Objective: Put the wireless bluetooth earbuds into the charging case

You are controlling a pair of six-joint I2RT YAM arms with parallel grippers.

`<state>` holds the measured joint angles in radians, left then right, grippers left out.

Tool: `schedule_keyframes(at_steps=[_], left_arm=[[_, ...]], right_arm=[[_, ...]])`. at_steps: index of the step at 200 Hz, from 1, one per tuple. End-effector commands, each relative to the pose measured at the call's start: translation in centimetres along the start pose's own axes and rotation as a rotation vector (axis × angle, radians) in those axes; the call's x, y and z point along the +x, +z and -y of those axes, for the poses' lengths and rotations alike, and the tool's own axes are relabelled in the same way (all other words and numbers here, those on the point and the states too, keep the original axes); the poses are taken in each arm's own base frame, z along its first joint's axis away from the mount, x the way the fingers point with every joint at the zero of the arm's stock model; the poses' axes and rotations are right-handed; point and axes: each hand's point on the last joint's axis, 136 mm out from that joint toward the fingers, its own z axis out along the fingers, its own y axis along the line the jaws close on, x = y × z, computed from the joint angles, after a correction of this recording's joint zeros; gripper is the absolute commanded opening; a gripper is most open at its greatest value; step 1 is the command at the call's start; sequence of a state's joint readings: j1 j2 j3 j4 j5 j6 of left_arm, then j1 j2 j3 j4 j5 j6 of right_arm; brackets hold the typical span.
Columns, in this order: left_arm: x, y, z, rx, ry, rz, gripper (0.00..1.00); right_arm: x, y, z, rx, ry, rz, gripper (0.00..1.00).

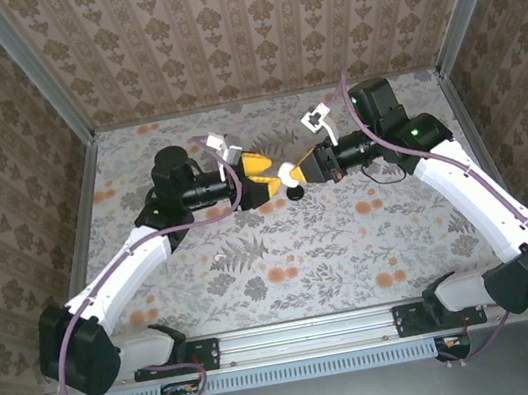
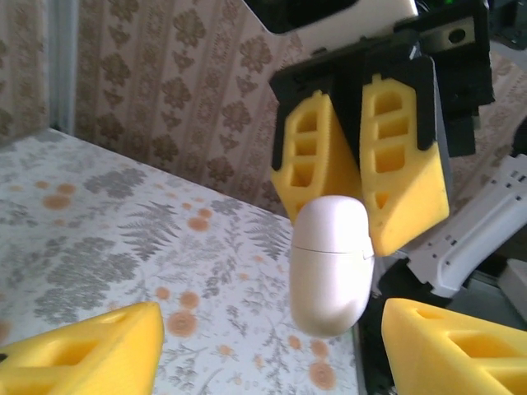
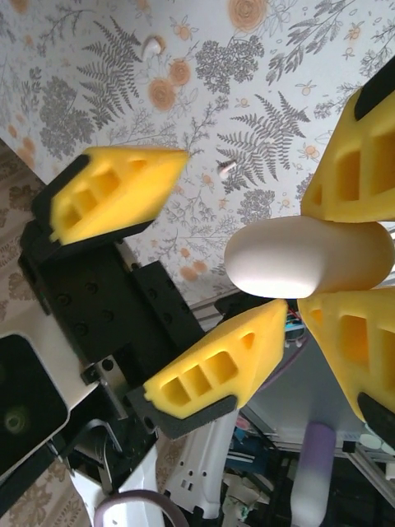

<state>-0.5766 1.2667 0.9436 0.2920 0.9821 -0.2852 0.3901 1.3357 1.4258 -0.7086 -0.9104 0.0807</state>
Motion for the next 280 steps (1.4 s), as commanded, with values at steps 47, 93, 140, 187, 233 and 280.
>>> schedule_keyframes(at_steps=[47, 93, 140, 187, 233, 280], left_arm=[[-1.3, 1.8, 1.9, 0.167, -0.009, -0.031, 0.52], [-1.1, 1.8, 2.0, 0.172, -0.005, -0.046, 0.22], [-0.4, 1.6, 2.1, 0.130, 0.042, -0.061, 0.15], [0.1, 0.9, 2.7, 0.094, 0.130, -0.042, 0.10], [0.4, 0.8, 2.5, 0.084, 0.128, -0.042, 0.07], [0.4, 0.4, 1.7, 0.028, 0.127, -0.028, 0.04]], right_arm=[[-0.7, -0.2, -1.7, -0.083, -0.047, 0.006, 0.03], [-0.9, -0.5, -2.3, -0.100, -0.047, 0.020, 0.05], [-1.2, -0.5, -0.4, -0.021, 0.018, 0.042, 0.22], [-0.8, -0.6, 2.7, 0.061, 0.131, 0.046, 0.31], [-0.7, -0.7, 3.6, 0.088, 0.166, 0.055, 0.33], [-0.6, -0.8, 4.2, 0.100, 0.193, 0.067, 0.34]])
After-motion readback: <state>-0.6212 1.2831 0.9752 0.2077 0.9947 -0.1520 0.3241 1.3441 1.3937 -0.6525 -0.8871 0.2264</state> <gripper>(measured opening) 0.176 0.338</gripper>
